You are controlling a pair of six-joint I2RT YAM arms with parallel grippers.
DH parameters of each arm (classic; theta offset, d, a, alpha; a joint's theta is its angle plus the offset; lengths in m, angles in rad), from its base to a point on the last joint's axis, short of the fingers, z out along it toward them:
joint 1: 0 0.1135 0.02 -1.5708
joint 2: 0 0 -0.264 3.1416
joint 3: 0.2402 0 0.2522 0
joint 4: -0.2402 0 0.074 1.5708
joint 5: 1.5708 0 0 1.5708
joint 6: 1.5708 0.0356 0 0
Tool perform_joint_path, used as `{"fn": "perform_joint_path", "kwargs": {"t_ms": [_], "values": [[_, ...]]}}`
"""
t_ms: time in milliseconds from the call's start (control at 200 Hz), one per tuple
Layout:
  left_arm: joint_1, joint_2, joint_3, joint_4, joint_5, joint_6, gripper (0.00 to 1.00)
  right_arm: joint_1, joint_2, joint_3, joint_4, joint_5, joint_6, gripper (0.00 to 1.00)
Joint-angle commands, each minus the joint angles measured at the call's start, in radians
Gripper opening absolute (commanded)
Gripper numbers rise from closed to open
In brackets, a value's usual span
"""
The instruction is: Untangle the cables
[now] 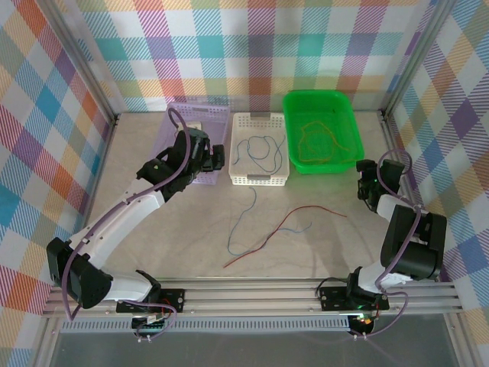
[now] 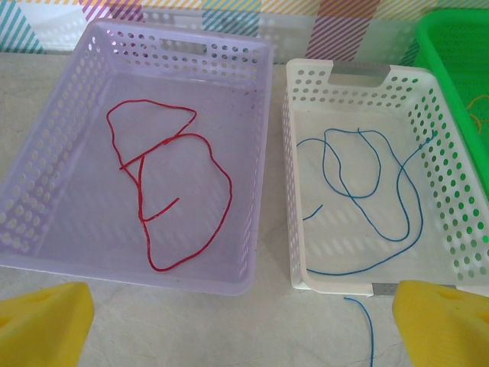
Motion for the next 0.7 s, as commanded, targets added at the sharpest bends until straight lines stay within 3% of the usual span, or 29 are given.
{"fn": "perform_joint_path", "kwargs": {"t_ms": [0,340,500,695], "values": [[-0.009,-0.016,-0.010,0.022,-0.013,0.019,1.00,-0.010,-0.019,0.012,0.107,0.004,-0.032,0.76],[-0.009,-0.002,-0.007,0.020,0.002,0.029,1.00,-0.016,0.016,0.007,0.215,-0.017,0.028,0.77],[-0.009,-0.009,-0.015,0.027,0.000,0.035,1.00,-0.017,0.067,0.054,0.225,-0.013,0.043,0.71],[-0.008,-0.010,-0.013,0.027,0.003,0.038,1.00,-0.020,0.084,0.122,0.177,0.001,0.010,0.55]]}}
